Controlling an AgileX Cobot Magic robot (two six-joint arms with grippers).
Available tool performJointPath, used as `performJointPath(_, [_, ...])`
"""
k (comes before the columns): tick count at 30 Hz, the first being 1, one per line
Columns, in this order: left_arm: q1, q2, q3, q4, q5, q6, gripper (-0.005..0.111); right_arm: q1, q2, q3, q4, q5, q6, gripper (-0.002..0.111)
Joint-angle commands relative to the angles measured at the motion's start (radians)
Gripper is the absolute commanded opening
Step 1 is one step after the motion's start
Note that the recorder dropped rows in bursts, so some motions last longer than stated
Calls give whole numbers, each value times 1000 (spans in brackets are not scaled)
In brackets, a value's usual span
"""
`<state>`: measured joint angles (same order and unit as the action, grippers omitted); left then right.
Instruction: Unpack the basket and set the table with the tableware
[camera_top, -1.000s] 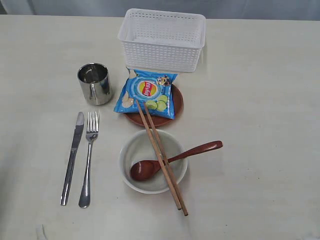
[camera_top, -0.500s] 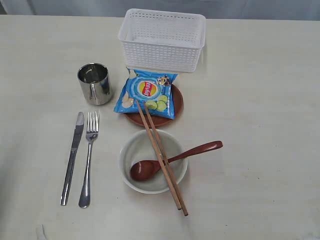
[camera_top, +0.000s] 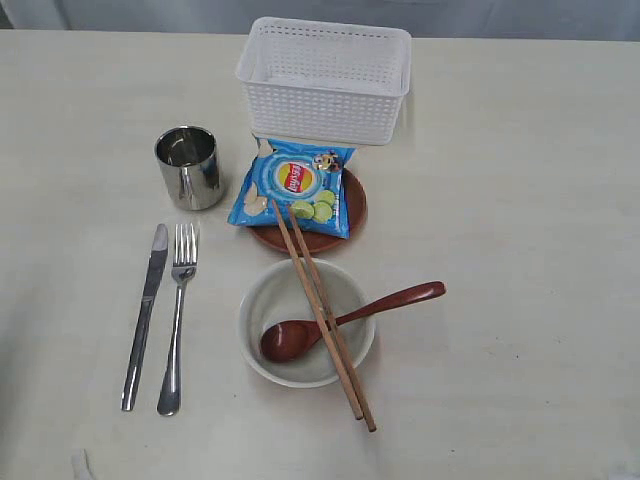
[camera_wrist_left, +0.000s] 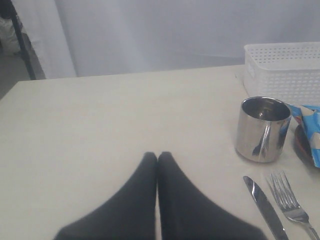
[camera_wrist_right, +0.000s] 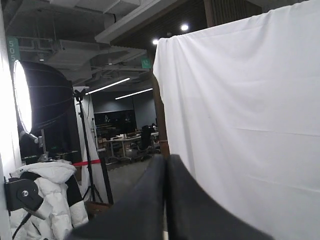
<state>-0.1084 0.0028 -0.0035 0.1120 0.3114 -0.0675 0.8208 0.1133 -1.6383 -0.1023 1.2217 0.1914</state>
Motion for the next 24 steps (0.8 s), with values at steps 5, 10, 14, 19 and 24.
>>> performJointPath(5, [-6,-3,3,-11,-7,0,0,-2,-92,2,0,-1,7,0])
performJointPath(10, [-6,-3,3,-11,-7,0,0,-22,-113,20,-29,-1,7,0])
performJointPath(14, [-6,-3,3,-11,-7,0,0,-92,-113,86,-46,-1,7,0])
performJointPath(19, [-6,-3,3,-11,-7,0,0,-190,-113,172,59,-1,7,0])
performJointPath(24, [-6,-3,3,-11,-7,0,0,-297,-113,252,208,-1,7,0])
